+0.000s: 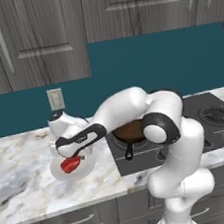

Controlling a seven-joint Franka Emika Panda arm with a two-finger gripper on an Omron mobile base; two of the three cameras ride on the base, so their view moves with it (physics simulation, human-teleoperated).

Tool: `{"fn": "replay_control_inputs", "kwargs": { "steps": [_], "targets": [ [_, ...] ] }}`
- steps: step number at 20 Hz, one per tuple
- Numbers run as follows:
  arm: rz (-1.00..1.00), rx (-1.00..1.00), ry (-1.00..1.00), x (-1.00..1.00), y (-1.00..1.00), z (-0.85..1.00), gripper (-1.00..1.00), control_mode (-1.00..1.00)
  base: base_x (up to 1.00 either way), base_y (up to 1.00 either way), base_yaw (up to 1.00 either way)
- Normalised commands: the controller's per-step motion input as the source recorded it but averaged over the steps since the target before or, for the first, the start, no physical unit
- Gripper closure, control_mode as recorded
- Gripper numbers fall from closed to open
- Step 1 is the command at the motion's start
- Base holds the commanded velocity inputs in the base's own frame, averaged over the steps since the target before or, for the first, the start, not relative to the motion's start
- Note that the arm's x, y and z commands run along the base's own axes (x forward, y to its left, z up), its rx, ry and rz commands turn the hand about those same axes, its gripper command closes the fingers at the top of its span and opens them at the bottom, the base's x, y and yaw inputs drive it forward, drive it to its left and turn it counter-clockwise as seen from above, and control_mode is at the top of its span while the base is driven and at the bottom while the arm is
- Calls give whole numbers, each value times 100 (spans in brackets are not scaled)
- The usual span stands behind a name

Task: Place one of the steaks on the plate and the other in the bowl. Then place the bowl in the fridge.

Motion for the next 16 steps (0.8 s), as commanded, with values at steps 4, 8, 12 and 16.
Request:
{"fn": "replay_control_inputs", "kwargs": {
  "steps": [4,8,12,16],
  "targets": [
    [0,-1,0,0,0,-39,100,-100,0,0,0],
    [0,0,-1,0,0,-11,100,-100,0,0,0],
    [0,0,0,13,0,-8,100,-100,0,0,0],
    [1,0,0,26,-6,0,100,-100,0,0,0]
  ]
}}
